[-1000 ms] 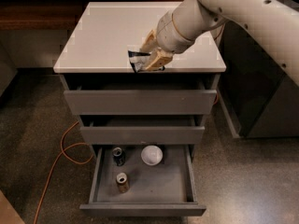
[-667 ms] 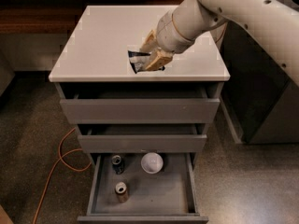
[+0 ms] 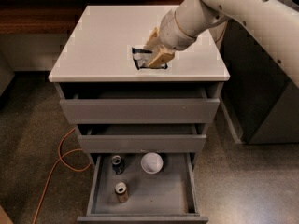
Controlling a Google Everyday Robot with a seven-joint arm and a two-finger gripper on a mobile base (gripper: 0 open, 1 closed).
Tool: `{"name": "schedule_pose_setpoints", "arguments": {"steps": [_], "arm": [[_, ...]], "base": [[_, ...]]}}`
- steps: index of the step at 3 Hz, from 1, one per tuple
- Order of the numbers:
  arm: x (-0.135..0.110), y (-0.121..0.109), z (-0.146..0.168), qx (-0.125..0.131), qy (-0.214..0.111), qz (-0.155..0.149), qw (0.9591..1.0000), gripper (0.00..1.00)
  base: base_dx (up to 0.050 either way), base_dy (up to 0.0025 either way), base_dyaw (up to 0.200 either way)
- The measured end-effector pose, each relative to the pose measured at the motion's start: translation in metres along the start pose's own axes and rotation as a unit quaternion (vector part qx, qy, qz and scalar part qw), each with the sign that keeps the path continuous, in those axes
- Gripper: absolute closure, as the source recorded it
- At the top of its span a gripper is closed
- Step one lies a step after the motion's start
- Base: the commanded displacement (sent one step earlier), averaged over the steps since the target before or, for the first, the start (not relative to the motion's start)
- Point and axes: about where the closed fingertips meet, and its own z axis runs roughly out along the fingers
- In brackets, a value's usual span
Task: Pick rxbar blueberry from bottom drawer and place on counter
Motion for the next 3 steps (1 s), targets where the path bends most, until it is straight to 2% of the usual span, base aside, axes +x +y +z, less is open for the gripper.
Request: {"name": "schedule_pose_setpoints", "arguments": {"steps": [1,2,3], "arm": [[0.021,-0.02,-0.003,0.013,0.006,0.055,0.9984,1.0],[0.041,-0.041,-0.005,0.026,0.003,0.11,0.9936,1.0],[0.067,-0.064,-0.004,0.046,0.003,0.175,0.9835,0.8]], "base": [[0.0,0.0,0.0],[0.0,0.0,0.0],[0.0,0.0,0.0]]}}
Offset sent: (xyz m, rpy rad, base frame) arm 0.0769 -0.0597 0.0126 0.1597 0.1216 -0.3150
